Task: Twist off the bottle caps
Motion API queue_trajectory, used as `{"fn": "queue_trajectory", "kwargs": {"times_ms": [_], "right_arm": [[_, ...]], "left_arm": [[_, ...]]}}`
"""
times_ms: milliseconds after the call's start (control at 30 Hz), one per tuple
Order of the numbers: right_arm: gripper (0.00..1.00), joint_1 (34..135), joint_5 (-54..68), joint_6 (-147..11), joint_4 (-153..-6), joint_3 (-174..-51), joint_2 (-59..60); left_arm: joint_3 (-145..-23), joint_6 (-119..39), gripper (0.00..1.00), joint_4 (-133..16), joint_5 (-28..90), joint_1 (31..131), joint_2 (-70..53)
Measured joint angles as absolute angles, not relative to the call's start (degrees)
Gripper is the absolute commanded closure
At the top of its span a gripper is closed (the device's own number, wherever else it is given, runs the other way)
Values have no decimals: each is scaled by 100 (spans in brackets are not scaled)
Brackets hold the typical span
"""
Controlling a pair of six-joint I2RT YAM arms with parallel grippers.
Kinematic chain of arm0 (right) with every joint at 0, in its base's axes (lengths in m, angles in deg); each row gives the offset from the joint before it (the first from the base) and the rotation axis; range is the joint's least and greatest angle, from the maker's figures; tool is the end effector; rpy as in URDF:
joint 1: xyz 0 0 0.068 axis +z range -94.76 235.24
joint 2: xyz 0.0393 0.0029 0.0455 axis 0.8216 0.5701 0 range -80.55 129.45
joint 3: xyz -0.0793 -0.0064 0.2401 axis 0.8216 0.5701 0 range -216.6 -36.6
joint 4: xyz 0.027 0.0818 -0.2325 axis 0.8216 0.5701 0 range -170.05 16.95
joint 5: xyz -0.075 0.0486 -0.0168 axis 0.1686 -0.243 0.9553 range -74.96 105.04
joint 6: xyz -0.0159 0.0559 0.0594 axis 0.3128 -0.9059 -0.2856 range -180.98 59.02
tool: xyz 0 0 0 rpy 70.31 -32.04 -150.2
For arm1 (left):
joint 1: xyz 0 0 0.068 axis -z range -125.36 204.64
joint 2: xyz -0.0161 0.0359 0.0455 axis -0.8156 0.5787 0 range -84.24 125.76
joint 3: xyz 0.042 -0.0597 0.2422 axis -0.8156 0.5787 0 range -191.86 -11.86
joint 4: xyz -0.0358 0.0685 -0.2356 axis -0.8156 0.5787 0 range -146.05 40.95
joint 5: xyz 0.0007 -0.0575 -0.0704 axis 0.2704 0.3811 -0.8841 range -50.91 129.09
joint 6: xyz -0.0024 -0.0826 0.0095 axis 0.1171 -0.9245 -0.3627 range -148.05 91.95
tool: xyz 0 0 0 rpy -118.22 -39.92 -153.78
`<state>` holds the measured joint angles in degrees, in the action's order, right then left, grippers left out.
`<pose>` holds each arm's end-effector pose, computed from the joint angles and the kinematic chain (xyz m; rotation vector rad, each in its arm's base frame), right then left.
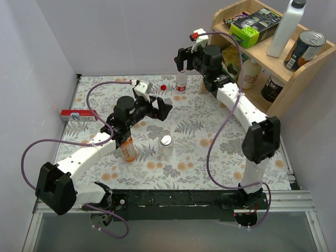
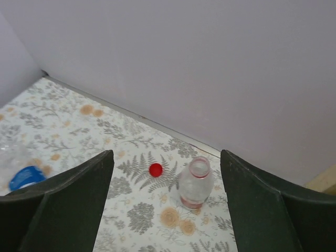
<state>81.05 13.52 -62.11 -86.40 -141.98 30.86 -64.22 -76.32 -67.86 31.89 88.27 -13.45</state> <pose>0.4412 0.2155 0.3764 -0.3578 1.5374 0.3900 0.2637 -0.1862 0.3106 -0.1312 1.8238 -1.1526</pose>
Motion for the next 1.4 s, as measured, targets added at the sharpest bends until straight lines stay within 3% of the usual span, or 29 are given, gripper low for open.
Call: {"fn": "queue_trajectory", "kwargs": {"times_ms": [333, 500, 833, 1400], "right_arm": [[16, 8760, 1634, -7002, -7855, -11187, -142], [19, 9503, 1804, -7441, -7131, -10317, -957], [19, 11171, 2403, -7887, -5991, -10483, 65], [21, 11527, 3124, -8034, -5551, -10948, 1077]], "left_arm": [[-6861, -8403, 2, -6369, 2559, 7852, -712], [-7364, -8500, 2, -5923, 2485, 7568, -460], [-7528, -8377, 2, -5499, 2487, 7575, -401], [-7530, -8312, 2, -5381, 2662, 7575, -401]]}}
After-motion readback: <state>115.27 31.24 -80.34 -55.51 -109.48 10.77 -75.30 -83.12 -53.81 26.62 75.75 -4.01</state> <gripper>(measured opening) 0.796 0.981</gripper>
